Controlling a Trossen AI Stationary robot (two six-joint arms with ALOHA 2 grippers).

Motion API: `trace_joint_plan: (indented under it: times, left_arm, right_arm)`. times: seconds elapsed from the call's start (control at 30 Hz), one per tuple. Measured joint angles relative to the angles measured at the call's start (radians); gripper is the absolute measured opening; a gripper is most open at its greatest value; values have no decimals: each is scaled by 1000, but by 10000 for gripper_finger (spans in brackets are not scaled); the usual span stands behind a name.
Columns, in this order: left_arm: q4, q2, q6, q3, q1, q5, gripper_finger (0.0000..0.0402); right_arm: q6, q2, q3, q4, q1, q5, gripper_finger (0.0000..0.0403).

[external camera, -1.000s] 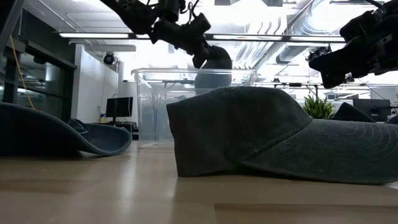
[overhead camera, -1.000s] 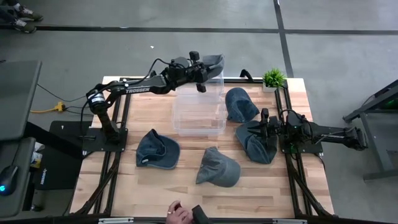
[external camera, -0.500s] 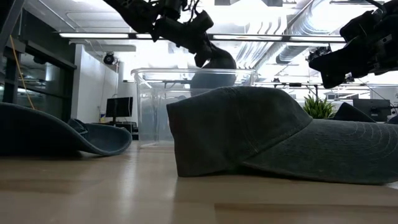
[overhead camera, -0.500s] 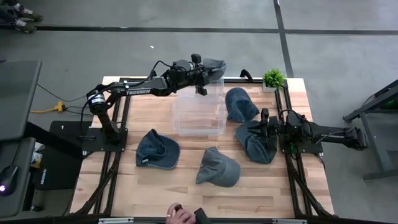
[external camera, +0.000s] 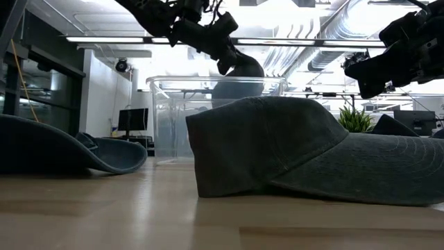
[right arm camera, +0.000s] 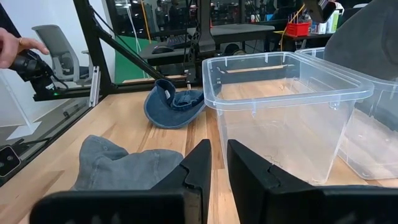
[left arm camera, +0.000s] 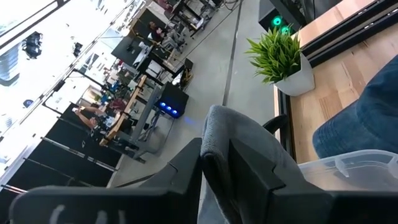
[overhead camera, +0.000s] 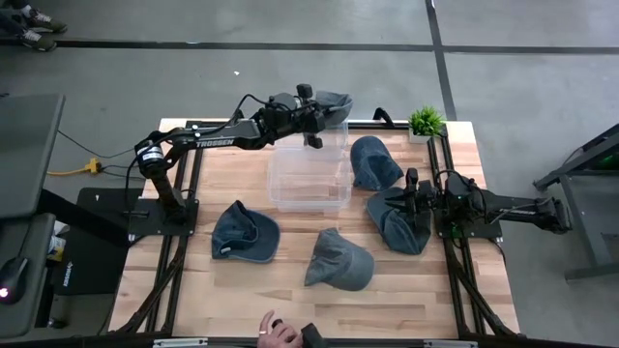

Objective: Pick & Place hat
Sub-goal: Put the top gray cap into the top transparent bin, then put the gray cap into the top transparent bin

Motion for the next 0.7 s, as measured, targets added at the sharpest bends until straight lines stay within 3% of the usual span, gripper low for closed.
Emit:
trace_joint_plan:
  times: [0.2,0.47,0.7]
  left_arm:
    - [8,0,-66,0,0,-5,149]
    - [36,0,-67,0,-33,-141,257]
    - [171,-1,59,1,-108,-285,287]
  right_arm:
    - [0,0,0,0,0,0,47]
    - [0,0,0,0,0,0,51]
    - [0,0,0,0,0,0,51]
